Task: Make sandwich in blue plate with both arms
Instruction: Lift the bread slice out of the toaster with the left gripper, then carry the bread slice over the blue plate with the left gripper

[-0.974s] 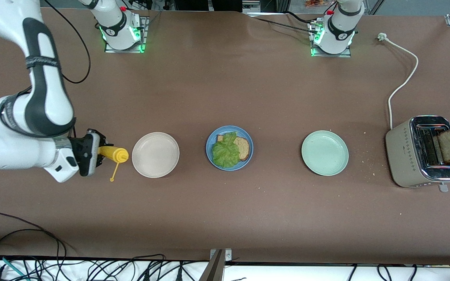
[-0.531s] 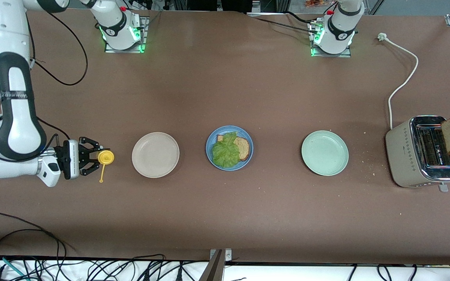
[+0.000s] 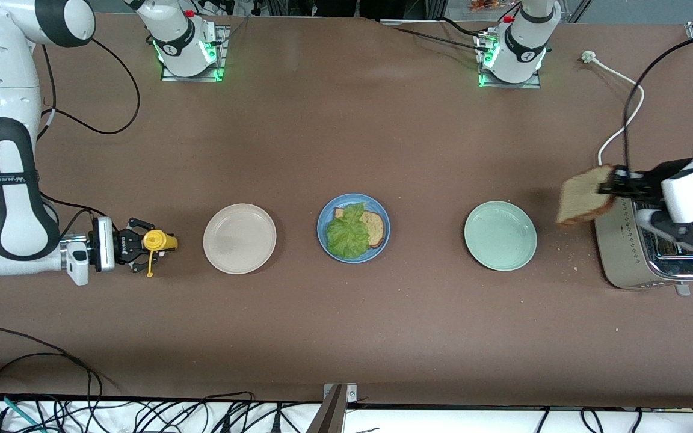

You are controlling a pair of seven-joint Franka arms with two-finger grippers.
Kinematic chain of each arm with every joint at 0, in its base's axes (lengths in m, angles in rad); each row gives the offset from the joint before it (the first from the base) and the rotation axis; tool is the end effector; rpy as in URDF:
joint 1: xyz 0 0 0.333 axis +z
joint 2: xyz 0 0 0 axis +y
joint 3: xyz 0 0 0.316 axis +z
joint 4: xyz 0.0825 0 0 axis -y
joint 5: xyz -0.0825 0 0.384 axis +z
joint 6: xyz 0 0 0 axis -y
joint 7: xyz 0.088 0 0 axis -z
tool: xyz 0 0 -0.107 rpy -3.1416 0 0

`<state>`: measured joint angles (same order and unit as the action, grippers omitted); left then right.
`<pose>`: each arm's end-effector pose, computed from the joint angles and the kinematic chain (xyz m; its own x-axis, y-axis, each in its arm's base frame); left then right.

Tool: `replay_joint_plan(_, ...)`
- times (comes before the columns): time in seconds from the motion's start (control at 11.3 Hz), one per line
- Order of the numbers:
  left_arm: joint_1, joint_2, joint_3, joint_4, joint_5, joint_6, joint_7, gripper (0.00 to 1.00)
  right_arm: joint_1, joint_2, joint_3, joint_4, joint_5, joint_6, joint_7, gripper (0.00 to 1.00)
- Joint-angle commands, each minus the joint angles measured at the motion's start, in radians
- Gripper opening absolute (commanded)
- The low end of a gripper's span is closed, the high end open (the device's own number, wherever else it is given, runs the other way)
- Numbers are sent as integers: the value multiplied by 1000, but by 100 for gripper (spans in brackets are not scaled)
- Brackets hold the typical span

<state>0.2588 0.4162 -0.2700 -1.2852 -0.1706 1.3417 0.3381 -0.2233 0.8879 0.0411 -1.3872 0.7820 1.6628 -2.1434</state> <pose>0.6374 0.0040 0.5010 0.8985 -0.3795 -0.2204 -0.2838 -0.8855 0.3678 0.6739 -0.0586 0.1689 0.0691 0.6046 0.7935 0.9687 0.1495 -0.1982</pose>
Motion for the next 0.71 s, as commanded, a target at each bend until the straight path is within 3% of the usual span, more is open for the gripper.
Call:
replay_joint_plan(0.0,-70,169,2,12,-296,-4,4,0,-41,43,59,27,74,-11,-67,0)
replay_joint_plan(0.62,-312,416,2,-23,-823,362,22,0,-41,163,60,89,88,58,-236,0)
